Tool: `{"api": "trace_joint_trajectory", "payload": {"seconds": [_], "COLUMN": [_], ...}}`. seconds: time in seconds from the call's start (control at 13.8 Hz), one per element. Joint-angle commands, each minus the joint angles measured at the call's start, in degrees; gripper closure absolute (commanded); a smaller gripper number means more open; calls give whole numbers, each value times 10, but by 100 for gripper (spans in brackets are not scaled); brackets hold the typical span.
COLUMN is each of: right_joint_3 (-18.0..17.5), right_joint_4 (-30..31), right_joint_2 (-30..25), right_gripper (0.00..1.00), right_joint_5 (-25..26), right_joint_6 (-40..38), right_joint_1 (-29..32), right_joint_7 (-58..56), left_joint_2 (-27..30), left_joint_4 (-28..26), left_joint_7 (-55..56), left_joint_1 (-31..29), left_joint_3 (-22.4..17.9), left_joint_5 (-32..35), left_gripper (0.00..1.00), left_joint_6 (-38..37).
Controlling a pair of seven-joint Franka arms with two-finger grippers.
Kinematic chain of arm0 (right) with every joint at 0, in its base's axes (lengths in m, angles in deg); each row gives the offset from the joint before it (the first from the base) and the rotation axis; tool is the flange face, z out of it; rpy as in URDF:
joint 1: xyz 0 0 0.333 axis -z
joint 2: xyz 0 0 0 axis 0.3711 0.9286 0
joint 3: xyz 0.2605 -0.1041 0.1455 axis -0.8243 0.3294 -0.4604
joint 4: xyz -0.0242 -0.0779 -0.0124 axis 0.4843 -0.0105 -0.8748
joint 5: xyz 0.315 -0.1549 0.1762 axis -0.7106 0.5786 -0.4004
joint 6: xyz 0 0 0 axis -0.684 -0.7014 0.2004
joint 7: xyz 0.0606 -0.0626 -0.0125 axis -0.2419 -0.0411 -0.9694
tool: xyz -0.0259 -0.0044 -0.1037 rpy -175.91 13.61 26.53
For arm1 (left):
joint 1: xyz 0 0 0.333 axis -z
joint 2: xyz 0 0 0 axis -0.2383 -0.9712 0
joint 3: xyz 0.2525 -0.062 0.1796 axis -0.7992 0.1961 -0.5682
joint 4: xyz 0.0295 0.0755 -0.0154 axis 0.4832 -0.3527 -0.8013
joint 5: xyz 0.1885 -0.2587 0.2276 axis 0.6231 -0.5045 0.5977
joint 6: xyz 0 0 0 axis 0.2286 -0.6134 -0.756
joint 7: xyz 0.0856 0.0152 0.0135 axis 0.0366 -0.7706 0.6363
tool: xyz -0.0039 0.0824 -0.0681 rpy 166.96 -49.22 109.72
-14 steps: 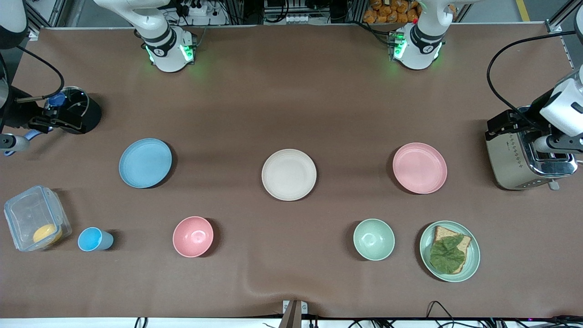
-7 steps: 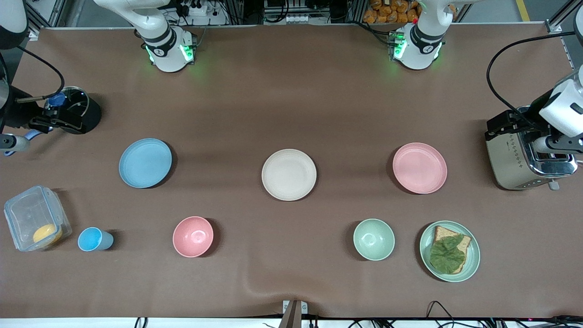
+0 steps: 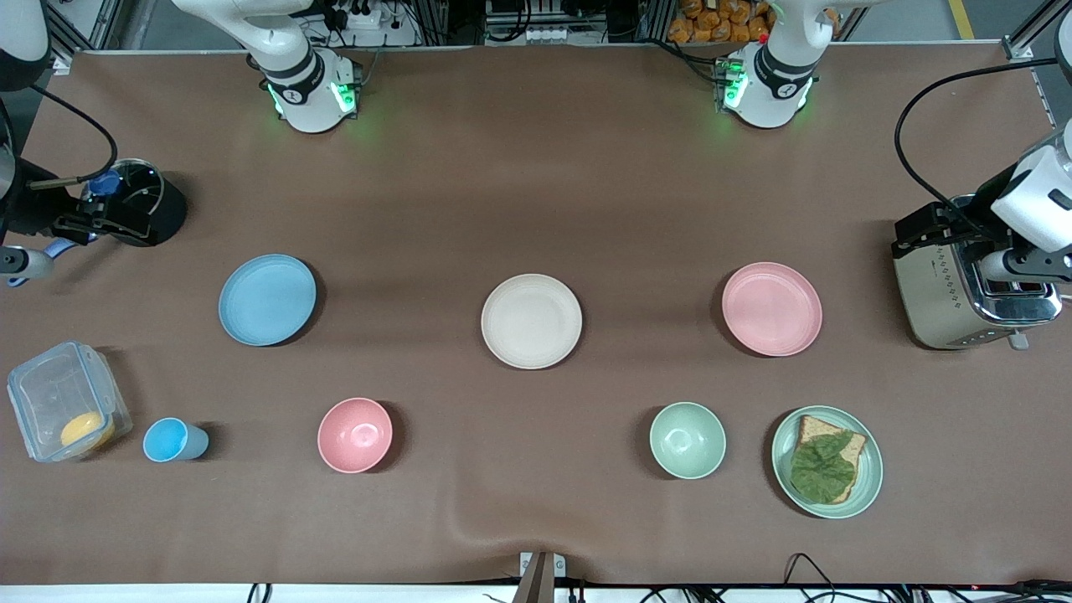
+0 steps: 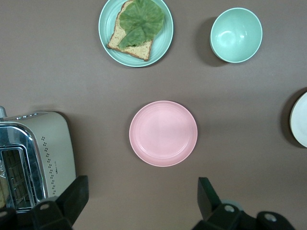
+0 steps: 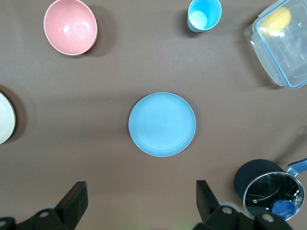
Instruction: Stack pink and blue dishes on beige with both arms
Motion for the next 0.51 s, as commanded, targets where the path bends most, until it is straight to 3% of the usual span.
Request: {"api": "trace_joint_trajectory", "payload": {"seconds": [0.0, 0.44], "right_joint_3": [-7, -6], "right_joint_4": [1, 1], "right_joint_2": [-2, 0], "right_gripper": [0, 0], "right_joint_5": [10, 10], "right_joint_6": [-2, -4], "right_joint_1": [8, 10], "right_joint_7": [8, 9], "left_joint_2": [-2, -26], "left_joint_4": [9, 5], "left_joint_7": [-8, -9], "left_joint_1": [-1, 1], "left_joint_3": [1, 2], "left_joint_5": [6, 5], "left_gripper": [0, 0], "left_joint_6": [-11, -21]}}
